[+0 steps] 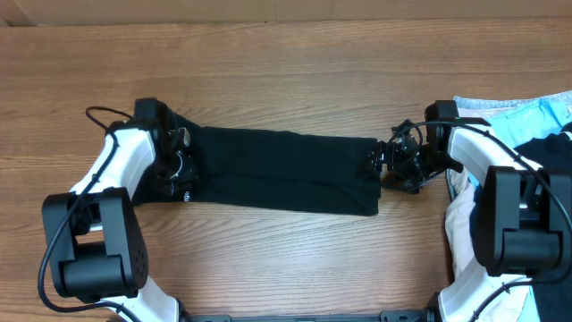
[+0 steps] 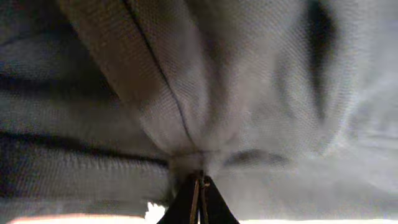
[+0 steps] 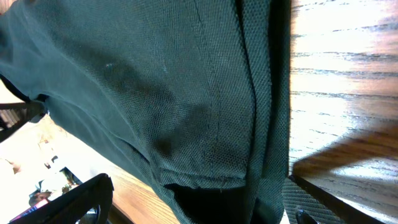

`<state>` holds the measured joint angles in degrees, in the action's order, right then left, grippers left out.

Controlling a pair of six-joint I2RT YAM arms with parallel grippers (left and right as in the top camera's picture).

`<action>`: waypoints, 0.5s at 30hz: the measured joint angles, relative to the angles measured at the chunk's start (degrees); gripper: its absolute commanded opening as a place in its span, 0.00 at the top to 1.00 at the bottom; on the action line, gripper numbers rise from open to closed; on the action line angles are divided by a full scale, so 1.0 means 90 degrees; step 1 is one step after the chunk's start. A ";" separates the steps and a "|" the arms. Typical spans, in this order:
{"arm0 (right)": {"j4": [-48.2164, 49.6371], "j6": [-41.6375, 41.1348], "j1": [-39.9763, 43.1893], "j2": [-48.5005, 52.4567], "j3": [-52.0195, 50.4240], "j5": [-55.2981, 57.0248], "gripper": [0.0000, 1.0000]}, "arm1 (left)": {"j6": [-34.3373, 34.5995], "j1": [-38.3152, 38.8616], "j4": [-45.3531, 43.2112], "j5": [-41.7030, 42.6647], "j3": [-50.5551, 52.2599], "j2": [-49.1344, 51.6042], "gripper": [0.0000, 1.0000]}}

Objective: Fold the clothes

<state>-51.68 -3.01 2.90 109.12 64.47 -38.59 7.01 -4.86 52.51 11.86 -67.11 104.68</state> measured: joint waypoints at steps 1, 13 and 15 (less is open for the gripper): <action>0.0005 0.0002 0.0000 0.0000 0.0000 0.0000 0.09 | -0.0012 0.0000 0.0219 0.0015 -0.0189 -0.0002 0.96; 0.0024 0.0002 0.0000 0.0000 0.0000 0.0000 0.09 | 0.0051 0.0000 0.1178 -0.0338 -0.0918 -0.0002 0.53; 0.0027 0.0000 0.0000 0.0000 0.0000 0.0002 0.09 | 0.0126 -0.0002 0.1013 -0.0568 -0.0918 -0.0002 0.60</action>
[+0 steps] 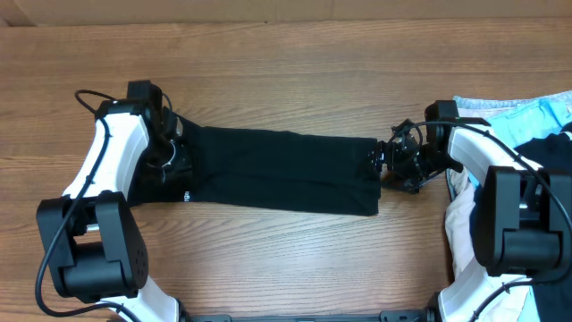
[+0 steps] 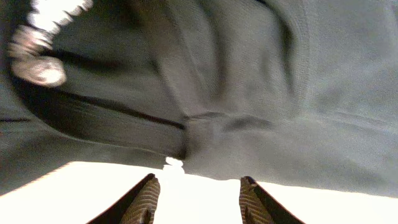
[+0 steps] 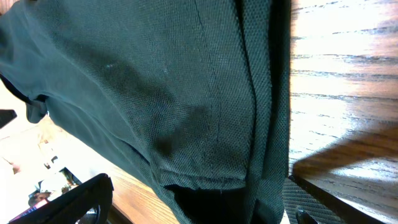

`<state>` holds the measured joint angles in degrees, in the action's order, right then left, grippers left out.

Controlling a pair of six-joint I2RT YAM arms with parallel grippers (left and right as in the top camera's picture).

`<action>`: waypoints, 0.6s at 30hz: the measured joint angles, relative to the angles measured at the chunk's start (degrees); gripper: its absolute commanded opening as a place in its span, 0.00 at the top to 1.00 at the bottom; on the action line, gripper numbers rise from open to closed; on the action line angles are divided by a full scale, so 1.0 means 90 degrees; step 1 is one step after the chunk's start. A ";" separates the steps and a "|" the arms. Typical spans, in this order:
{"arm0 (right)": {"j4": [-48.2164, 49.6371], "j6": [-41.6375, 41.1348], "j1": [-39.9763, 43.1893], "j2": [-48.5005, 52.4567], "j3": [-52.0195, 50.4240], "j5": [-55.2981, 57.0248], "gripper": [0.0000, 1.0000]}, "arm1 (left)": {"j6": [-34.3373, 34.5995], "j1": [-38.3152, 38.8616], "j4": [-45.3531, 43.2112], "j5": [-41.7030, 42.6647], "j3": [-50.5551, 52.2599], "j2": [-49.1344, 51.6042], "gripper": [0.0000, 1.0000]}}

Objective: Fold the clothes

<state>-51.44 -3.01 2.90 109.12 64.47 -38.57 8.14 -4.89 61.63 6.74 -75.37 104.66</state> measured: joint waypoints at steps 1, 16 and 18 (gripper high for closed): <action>0.0002 0.0002 0.0000 0.0000 0.0000 0.0000 0.09 | 0.0034 0.0000 -0.0151 -0.0053 0.0007 0.0000 0.64; 0.0049 0.0002 0.0000 0.0000 0.0000 -0.0002 0.09 | 0.0075 -0.0002 -0.1919 0.0403 0.1360 0.0000 0.96; 0.0044 0.0002 0.0002 0.0000 0.0000 -0.0002 0.09 | -0.0036 -0.0002 -0.1892 0.0770 0.1360 0.0000 0.96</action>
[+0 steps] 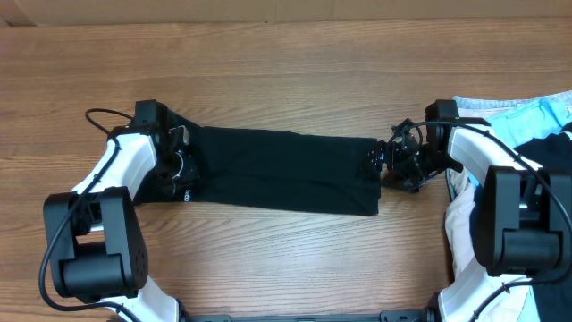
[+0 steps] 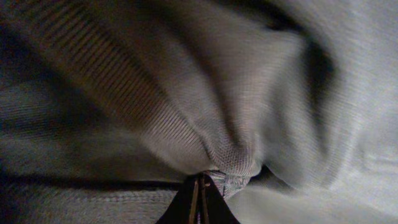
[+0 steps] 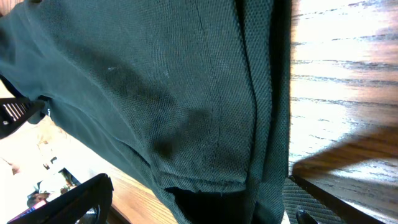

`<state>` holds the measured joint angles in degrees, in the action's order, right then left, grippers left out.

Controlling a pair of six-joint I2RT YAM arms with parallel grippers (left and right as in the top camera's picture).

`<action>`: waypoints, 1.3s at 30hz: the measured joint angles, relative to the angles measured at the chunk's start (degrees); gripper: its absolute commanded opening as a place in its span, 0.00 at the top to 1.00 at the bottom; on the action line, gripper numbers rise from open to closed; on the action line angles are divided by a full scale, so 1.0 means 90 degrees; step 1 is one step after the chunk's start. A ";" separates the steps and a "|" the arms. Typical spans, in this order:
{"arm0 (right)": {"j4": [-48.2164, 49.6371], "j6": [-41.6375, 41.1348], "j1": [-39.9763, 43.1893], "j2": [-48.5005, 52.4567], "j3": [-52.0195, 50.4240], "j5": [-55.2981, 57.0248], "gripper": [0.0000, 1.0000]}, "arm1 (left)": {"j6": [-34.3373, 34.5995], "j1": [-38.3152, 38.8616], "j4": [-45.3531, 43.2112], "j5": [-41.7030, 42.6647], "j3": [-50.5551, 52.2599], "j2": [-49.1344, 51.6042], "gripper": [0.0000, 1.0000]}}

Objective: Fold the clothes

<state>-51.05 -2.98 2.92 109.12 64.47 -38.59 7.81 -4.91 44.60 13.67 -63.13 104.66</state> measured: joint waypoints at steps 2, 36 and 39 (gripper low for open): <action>0.0000 -0.0002 -0.0002 0.0000 0.0000 0.0000 0.09 | -0.0051 0.0000 0.0114 0.0335 0.0000 0.0000 0.96; 0.0049 0.0000 -0.0002 0.0000 0.0000 0.0000 0.08 | 0.0338 -0.0959 0.1061 -0.0882 -0.0993 0.0000 0.35; 0.0053 -0.0002 -0.0002 0.0000 0.0000 0.0000 0.08 | 0.0357 -0.0952 0.0697 -0.0884 -0.0724 0.0000 0.65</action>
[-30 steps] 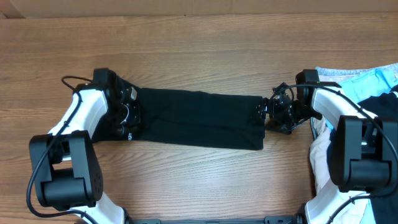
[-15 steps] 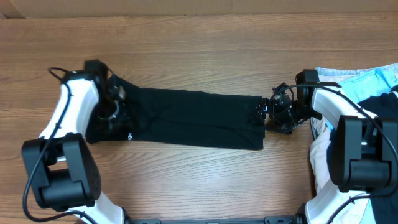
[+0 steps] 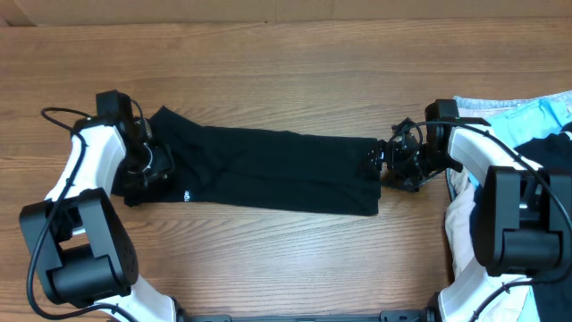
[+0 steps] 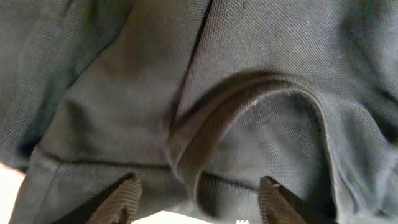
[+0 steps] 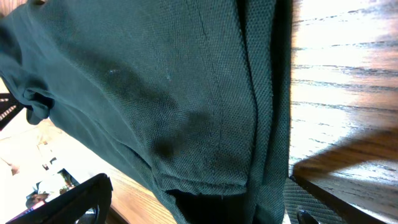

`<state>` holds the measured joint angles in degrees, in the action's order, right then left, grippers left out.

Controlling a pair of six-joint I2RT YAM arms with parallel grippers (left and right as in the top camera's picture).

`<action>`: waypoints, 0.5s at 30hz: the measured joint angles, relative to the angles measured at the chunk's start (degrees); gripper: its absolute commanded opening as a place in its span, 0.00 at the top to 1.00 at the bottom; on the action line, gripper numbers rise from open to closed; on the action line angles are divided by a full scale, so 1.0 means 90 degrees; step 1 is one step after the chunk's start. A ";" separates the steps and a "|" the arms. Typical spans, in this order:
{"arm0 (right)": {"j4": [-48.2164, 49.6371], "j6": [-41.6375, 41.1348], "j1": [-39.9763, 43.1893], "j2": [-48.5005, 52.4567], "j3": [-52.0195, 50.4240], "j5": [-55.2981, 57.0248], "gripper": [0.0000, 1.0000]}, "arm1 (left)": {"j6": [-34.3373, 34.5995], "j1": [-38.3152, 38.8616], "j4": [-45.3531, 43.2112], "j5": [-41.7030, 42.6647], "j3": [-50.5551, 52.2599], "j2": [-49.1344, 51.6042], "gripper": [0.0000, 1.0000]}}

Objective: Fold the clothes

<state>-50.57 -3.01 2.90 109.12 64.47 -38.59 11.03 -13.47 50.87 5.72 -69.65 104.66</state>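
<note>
A black garment [image 3: 277,170] lies on the wooden table [image 3: 286,63], folded into a long strip running left to right. My left gripper [image 3: 152,170] is at its left end, open. In the left wrist view the collar fold [image 4: 249,99] lies just ahead of the left gripper [image 4: 200,190], whose ribbed fingers [image 4: 127,196] stand wide apart over the cloth. My right gripper [image 3: 382,167] is at the strip's right end. It is open too, and the garment's hem [image 5: 205,180] lies between the spread jaws of the right gripper [image 5: 193,202].
A pile of other clothes sits at the right edge: a light blue piece [image 3: 536,116], a black one [image 3: 550,148] and a white one [image 3: 460,224] beside the right arm. A cable loops off the left arm [image 3: 63,116].
My left gripper was shut on a bunch of cloth at the garment's left end. It is now open and farther left, with the collar lying flat before it. The right gripper has not moved.
My left gripper was shut on the left end of the garment, then open and a little farther left, then shut on the cloth again, and now open at the left end. My right gripper stayed open at the right end throughout.
</note>
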 measured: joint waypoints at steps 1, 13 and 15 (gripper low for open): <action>-0.0005 0.0002 0.0002 0.0000 0.0000 0.0000 0.08 | 0.0024 0.0000 -0.0007 -0.0002 0.0049 0.0000 0.81; 0.0000 0.0000 0.0000 0.0000 0.0000 0.0000 0.08 | 0.0051 -0.0061 0.0984 -0.0075 -0.0372 -0.0002 0.96; 0.0002 0.0000 0.0000 0.0000 0.0000 0.0002 0.08 | 0.0092 -0.0061 0.1151 -0.0253 -0.0520 -0.0015 0.96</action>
<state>-50.54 -3.01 2.90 109.12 64.47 -38.57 11.86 -14.02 61.23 3.44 -74.32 104.53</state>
